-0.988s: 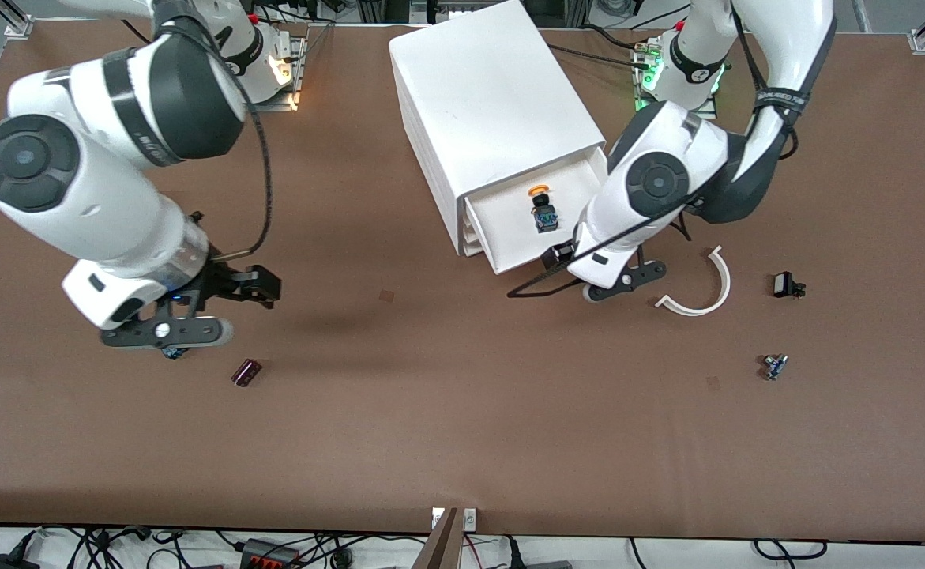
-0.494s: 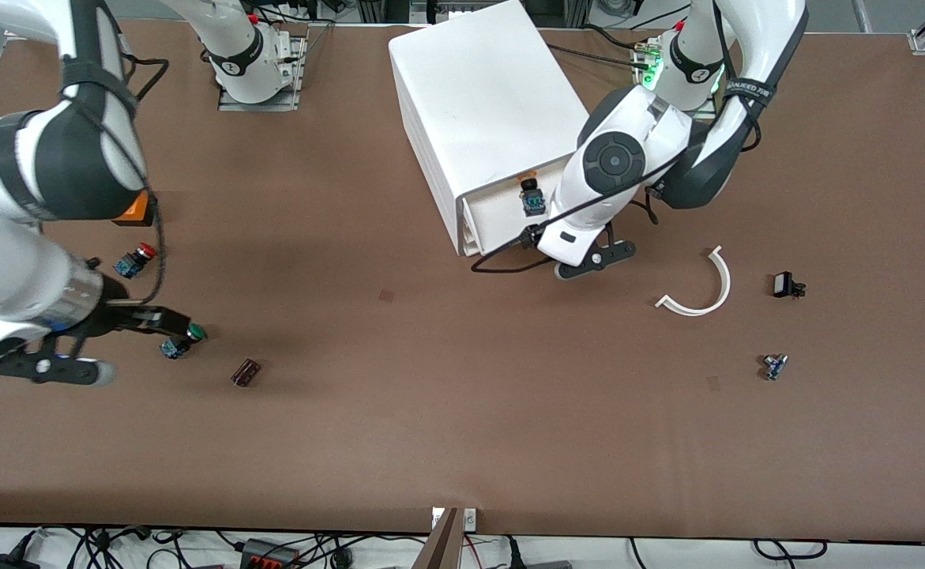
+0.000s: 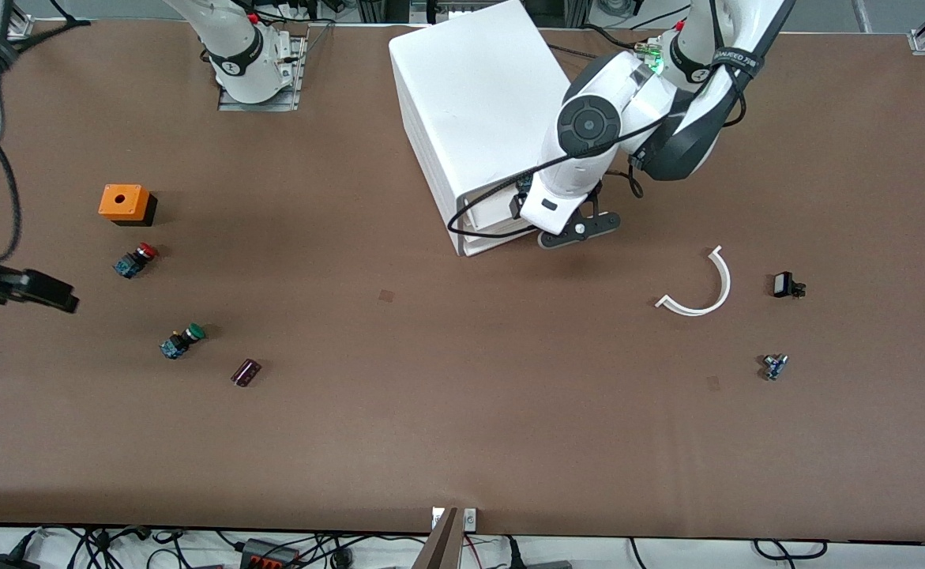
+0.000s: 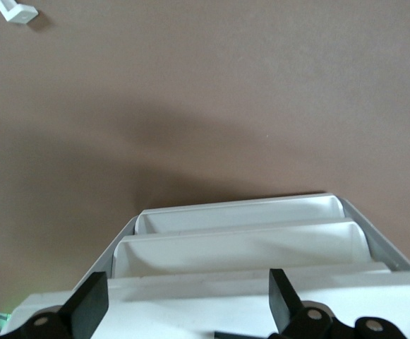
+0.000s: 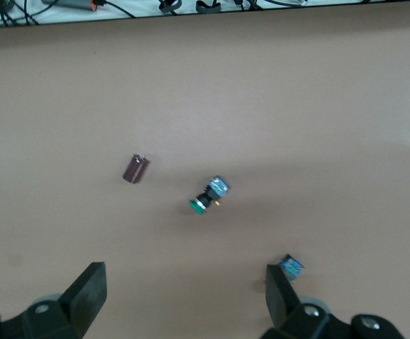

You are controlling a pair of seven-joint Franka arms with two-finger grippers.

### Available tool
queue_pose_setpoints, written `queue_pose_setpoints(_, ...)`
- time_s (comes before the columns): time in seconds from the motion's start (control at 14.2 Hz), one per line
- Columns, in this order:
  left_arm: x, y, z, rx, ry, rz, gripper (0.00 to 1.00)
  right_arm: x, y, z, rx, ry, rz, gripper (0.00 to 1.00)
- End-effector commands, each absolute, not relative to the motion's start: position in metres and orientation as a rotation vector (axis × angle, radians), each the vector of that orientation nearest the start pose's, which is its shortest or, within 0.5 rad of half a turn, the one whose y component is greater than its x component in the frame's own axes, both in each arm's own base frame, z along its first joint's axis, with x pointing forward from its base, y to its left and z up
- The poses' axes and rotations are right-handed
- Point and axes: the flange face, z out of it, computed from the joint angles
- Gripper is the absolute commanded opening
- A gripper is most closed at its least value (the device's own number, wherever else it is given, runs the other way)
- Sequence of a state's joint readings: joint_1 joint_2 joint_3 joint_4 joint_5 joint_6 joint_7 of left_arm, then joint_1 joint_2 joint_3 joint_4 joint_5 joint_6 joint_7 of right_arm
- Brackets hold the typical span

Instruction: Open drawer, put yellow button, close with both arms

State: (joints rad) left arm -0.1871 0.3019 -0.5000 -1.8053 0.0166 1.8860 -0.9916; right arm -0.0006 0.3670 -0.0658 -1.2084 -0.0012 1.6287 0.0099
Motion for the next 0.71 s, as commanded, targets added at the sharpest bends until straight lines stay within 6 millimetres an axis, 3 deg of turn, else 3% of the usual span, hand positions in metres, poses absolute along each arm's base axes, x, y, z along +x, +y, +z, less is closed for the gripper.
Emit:
queue_pose_setpoints(0.0, 0.461, -0.372, 0.379, -3.012, -0.442, 0.346, 1.00, 0.643, -0.048, 0.579, -3.155, 0.062, -0.053, 1.00)
queue_pose_setpoints(0.42, 0.458, -0.376, 0.379, -3.012, -0.466, 0.345, 1.00, 0.624, -0.041, 0.584, -3.162, 0.077, -0.035, 1.00)
queue_pose_setpoints(0.63, 0.471, -0.363, 0.387, -3.022, -0.495, 0.331, 1.00, 0.606, -0.038, 0.573, -3.172, 0.071, -0.018, 1.00)
